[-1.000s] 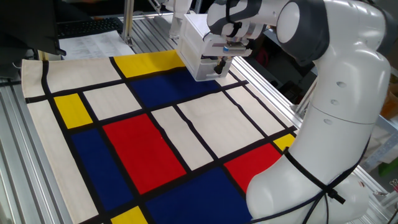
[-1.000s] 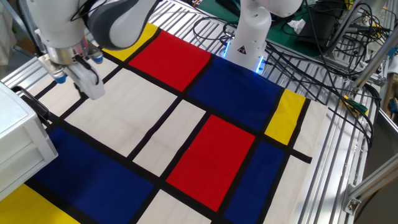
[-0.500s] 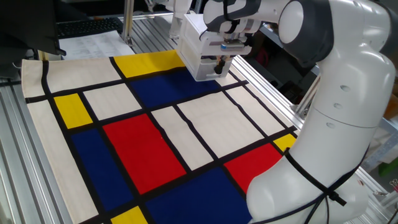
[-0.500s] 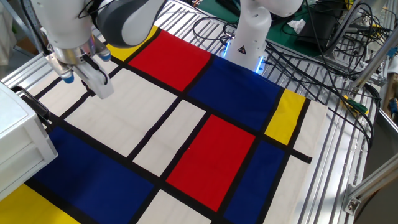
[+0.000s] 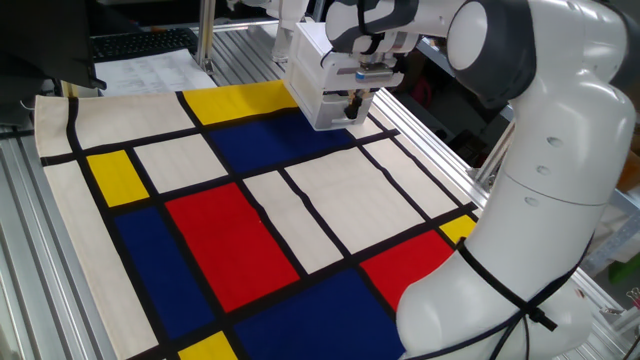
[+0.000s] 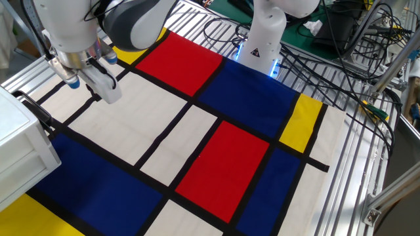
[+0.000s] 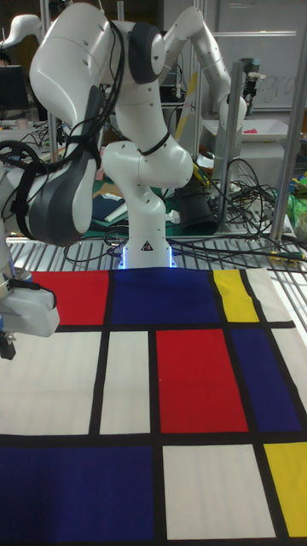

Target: Use the gripper to push and close the drawer

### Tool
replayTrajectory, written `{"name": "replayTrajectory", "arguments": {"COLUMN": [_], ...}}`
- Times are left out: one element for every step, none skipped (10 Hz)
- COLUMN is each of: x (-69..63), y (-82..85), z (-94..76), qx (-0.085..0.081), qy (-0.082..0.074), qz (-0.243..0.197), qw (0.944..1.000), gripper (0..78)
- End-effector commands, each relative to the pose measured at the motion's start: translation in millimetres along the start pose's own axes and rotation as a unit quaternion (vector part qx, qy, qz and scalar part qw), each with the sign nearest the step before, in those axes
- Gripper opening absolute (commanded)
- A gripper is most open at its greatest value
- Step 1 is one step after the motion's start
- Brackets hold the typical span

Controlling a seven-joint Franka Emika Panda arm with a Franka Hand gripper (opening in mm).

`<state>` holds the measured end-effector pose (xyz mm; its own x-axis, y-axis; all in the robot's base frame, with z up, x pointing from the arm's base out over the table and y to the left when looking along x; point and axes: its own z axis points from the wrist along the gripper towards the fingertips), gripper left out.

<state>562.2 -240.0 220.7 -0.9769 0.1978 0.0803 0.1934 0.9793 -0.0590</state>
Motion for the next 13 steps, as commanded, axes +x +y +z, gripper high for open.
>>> {"name": "replayTrajectory", "arguments": {"x": [24.4,52.5,67.6,72.4,95.7,107.3,112.3,111.6,111.6,111.6,111.6,111.6,111.6], "y": [37.2,67.8,79.3,82.3,96.7,105.5,111.6,111.6,111.6,111.6,111.6,111.6,111.6], "z": [-14.5,-29.5,-35.6,-36.8,-36.1,-33.9,-33.4,-33.4,-33.4,-33.4,-33.4,-33.4,-33.4], "qx": [-0.019,-0.019,-0.018,-0.018,-0.02,-0.02,-0.017,-0.008,0.001,0.016,0.013,0.002,-0.001], "qy": [0.001,0.008,0.013,0.013,0.012,0.012,0.012,0.009,0.007,-0.004,-0.009,-0.009,-0.008], "qz": [-0.018,-0.008,-0.007,-0.006,0.0,0.003,0.002,-0.008,-0.02,-0.05,-0.066,-0.088,-0.091], "qw": [0.9996,0.9998,0.9997,0.9997,0.9997,0.9997,0.9998,0.9999,0.9998,0.9986,0.9977,0.9961,0.9959], "gripper": [0.0,0.0,0.0,0.0,0.0,0.0,0.0,0.0,0.0,0.0,0.0,0.0,0.0]}}
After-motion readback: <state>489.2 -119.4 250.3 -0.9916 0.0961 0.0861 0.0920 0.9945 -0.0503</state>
